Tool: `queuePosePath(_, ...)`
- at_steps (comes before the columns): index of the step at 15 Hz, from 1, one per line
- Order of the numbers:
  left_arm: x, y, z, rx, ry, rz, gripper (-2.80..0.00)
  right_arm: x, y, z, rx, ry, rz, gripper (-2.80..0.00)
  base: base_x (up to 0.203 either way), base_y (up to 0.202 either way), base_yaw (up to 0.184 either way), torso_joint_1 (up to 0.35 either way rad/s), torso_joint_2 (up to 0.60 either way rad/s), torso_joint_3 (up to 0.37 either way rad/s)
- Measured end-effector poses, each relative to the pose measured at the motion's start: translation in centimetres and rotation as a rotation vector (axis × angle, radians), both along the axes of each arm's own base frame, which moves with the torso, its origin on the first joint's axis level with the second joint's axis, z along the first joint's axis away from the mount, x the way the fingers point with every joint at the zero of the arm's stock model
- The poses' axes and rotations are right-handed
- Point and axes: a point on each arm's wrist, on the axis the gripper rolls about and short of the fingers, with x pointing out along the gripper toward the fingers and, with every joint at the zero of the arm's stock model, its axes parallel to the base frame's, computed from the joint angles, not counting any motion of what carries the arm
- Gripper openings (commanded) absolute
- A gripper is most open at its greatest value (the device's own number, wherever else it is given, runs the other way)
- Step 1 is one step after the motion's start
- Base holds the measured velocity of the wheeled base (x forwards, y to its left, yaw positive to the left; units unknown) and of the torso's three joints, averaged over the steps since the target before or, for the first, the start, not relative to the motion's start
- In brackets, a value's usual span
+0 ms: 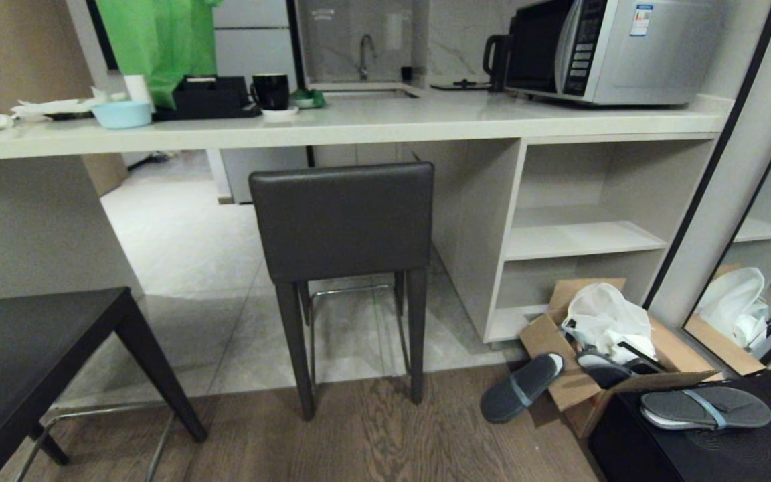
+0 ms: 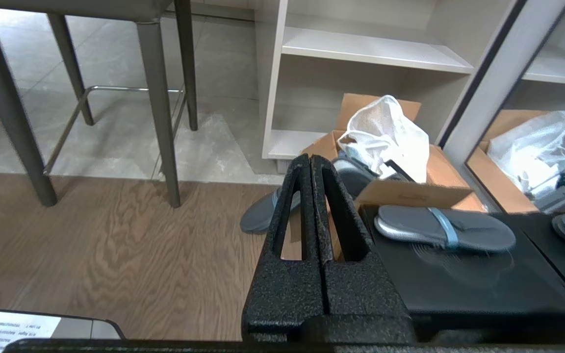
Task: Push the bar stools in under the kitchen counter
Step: Push the gray chair back under the dining table
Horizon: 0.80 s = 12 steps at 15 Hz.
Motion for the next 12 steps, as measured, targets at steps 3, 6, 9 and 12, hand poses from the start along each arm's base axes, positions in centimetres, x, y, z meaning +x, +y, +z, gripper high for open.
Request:
queuePosePath(3, 0.00, -0.01, 0.01, 0.003, -0.001, -0.003, -2.80, 0.00, 0.00, 0.00, 0.001, 0.000, -0.001, -2.80, 0.000, 0.000, 0.000, 0.000, 0.00, 0.000)
queuePosePath(6, 0.00, 0.00, 0.00, 0.000, 0.000, -0.001, -2.80, 0.00, 0.00, 0.02, 0.001, -0.001, 0.000, -2.80, -0.001, 0.022, -0.003, 0.002, 0.00, 0.001)
queuePosePath(9, 0.00, 0.00, 0.03, 0.001, -0.003, -0.001, -2.80, 0.00, 0.00, 0.00, 0.001, 0.000, 0.000, -2.80, 0.000, 0.170, 0.000, 0.001, 0.00, 0.004)
queuePosePath(12, 0.00, 0.00, 0.03, 0.001, -0.003, -0.001, -2.80, 0.00, 0.00, -0.01, 0.001, 0.001, 0.000, -2.80, 0.000, 0.200, -0.002, 0.003, 0.00, 0.000)
